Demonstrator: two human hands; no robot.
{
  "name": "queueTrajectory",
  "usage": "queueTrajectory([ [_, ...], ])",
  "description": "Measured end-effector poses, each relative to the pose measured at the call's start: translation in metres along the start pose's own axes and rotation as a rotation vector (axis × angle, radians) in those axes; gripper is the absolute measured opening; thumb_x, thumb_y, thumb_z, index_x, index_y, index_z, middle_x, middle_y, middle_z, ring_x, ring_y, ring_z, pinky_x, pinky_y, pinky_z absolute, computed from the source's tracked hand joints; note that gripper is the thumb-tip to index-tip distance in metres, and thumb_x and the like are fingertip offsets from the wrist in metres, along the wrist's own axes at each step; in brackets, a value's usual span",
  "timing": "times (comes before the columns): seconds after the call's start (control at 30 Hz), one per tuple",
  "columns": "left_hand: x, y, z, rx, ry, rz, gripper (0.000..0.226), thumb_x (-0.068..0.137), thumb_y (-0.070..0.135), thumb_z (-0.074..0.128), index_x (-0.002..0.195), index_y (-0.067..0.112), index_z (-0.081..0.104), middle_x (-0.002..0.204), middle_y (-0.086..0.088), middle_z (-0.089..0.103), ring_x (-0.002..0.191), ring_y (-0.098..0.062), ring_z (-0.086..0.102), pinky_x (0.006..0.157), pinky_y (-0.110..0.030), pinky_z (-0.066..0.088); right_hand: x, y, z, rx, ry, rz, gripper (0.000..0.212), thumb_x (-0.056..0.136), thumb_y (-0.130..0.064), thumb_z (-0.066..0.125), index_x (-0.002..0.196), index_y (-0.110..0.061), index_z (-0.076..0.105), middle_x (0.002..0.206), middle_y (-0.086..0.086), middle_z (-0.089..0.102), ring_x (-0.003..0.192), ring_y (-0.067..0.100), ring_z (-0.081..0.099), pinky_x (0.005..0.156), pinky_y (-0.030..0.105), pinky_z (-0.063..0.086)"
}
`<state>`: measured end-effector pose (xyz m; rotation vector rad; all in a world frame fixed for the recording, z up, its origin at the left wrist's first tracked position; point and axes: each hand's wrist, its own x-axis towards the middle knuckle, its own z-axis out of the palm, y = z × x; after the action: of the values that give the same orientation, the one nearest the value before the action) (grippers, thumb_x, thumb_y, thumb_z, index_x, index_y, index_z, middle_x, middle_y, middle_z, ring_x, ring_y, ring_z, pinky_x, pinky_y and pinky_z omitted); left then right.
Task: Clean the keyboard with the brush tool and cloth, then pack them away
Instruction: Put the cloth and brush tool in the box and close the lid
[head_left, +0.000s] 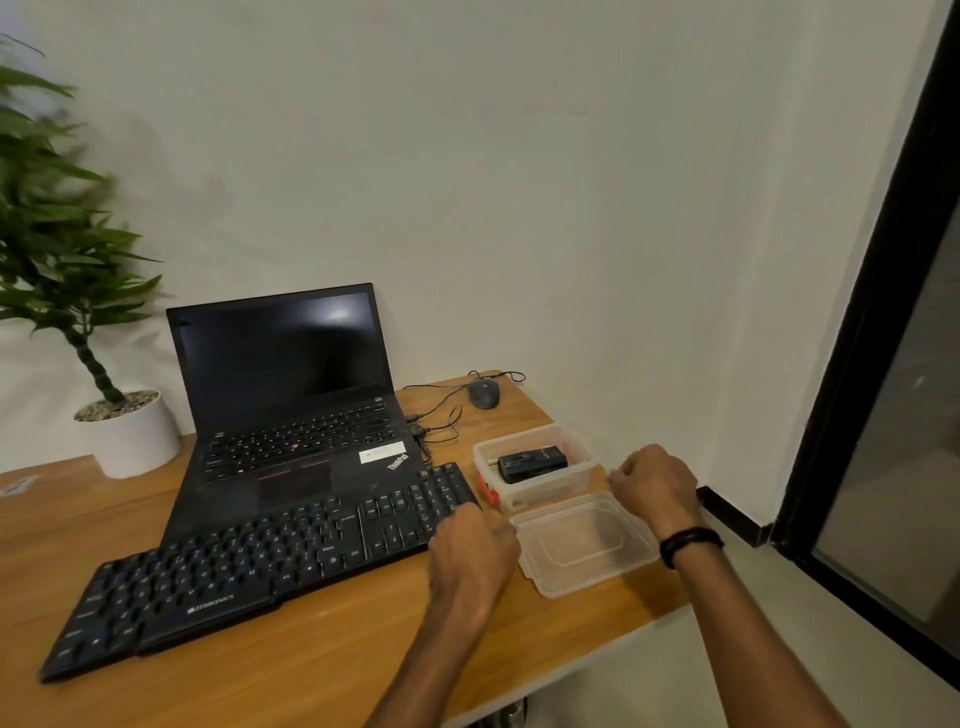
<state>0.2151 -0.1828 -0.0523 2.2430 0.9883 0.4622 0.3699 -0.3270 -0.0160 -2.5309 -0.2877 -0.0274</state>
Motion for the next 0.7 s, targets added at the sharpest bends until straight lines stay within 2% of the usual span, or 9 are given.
queueTrajectory([
  [0.17, -0.016, -0.002, 0.003, 0.005, -0.068, -0.023, 0.031, 0.094, 0.03, 0.064, 0.066, 0.02, 0.056, 0.062, 0.005, 0.053, 0.06, -0.016, 0.053, 0.054, -0.029, 0.041, -0.008, 0.013, 0.012, -0.062, -0.066, 0.062, 0.025, 0.091, -0.036, 0.067, 0.082, -0.013, 0.062, 0.082, 0.004, 0.064, 0.072, 0.022, 0.059, 0.046, 0.023, 0.034],
  [0.27, -0.025, 0.0, 0.003, -0.023, -0.096, -0.003, 0.031, 0.095, 0.033, 0.064, 0.068, 0.018, 0.059, 0.063, 0.005, 0.057, 0.062, -0.016, 0.057, 0.058, -0.034, 0.048, -0.015, 0.016, 0.008, -0.035, -0.096, 0.09, 0.032, 0.091, -0.042, 0.066, 0.087, -0.01, 0.061, 0.088, 0.007, 0.066, 0.075, 0.023, 0.058, 0.046, 0.025, 0.032],
  [0.33, -0.028, -0.001, 0.002, -0.037, -0.095, 0.013, 0.029, 0.096, 0.032, 0.062, 0.07, 0.017, 0.063, 0.064, 0.004, 0.06, 0.06, -0.015, 0.056, 0.061, -0.036, 0.053, -0.017, 0.02, 0.004, 0.033, -0.112, 0.094, 0.037, 0.093, -0.044, 0.063, 0.08, -0.01, 0.056, 0.08, 0.006, 0.062, 0.072, 0.024, 0.054, 0.047, 0.025, 0.031],
  [0.43, -0.036, 0.002, -0.008, -0.127, -0.045, 0.07, 0.028, 0.101, 0.029, 0.058, 0.075, 0.022, 0.066, 0.063, 0.007, 0.063, 0.056, -0.009, 0.057, 0.055, -0.035, 0.051, -0.024, 0.027, -0.011, 0.265, -0.114, 0.049, 0.047, 0.098, -0.042, 0.057, 0.067, -0.008, 0.055, 0.064, 0.006, 0.055, 0.061, 0.024, 0.052, 0.053, 0.028, 0.039],
  [0.5, -0.046, 0.011, -0.022, -0.244, 0.014, 0.145, 0.034, 0.103, 0.026, 0.058, 0.07, 0.026, 0.063, 0.06, 0.012, 0.06, 0.052, -0.001, 0.056, 0.05, -0.019, 0.045, -0.033, 0.028, -0.025, 0.505, -0.093, -0.001, 0.046, 0.098, -0.043, 0.055, 0.079, -0.003, 0.065, 0.075, 0.011, 0.067, 0.073, 0.028, 0.062, 0.071, 0.038, 0.051],
  [0.53, -0.051, 0.018, -0.03, -0.309, 0.049, 0.183, 0.033, 0.104, 0.027, 0.058, 0.071, 0.028, 0.063, 0.063, 0.012, 0.063, 0.055, 0.0, 0.061, 0.053, -0.019, 0.05, -0.039, 0.025, -0.033, 0.633, -0.08, -0.007, 0.044, 0.098, -0.046, 0.053, 0.09, -0.005, 0.067, 0.083, 0.01, 0.069, 0.078, 0.025, 0.063, 0.077, 0.041, 0.053],
  [0.6, -0.056, 0.032, -0.042, -0.447, 0.119, 0.219, 0.028, 0.104, 0.032, 0.057, 0.078, 0.028, 0.067, 0.073, 0.007, 0.071, 0.066, -0.007, 0.07, 0.063, -0.033, 0.061, -0.05, 0.015, -0.049, 0.837, -0.066, -0.015, 0.044, 0.098, -0.052, 0.047, 0.099, -0.012, 0.065, 0.087, 0.008, 0.068, 0.077, 0.019, 0.061, 0.074, 0.037, 0.053],
  [0.63, -0.057, 0.039, -0.048, -0.488, 0.147, 0.228, 0.026, 0.104, 0.034, 0.057, 0.081, 0.027, 0.067, 0.076, 0.005, 0.072, 0.07, -0.01, 0.071, 0.065, -0.034, 0.062, -0.053, 0.01, -0.055, 0.916, -0.055, -0.026, 0.045, 0.098, -0.055, 0.043, 0.099, -0.014, 0.063, 0.087, 0.009, 0.068, 0.076, 0.018, 0.06, 0.072, 0.035, 0.053],
  [0.7, -0.057, 0.049, -0.054, -0.569, 0.197, 0.243, 0.021, 0.103, 0.036, 0.057, 0.089, 0.026, 0.068, 0.08, 0.005, 0.073, 0.072, -0.006, 0.071, 0.058, -0.023, 0.058, -0.054, -0.001, -0.064, 1.07, -0.029, -0.042, 0.05, 0.096, -0.06, 0.04, 0.1, -0.014, 0.061, 0.083, 0.011, 0.067, 0.072, 0.018, 0.059, 0.07, 0.033, 0.053],
])
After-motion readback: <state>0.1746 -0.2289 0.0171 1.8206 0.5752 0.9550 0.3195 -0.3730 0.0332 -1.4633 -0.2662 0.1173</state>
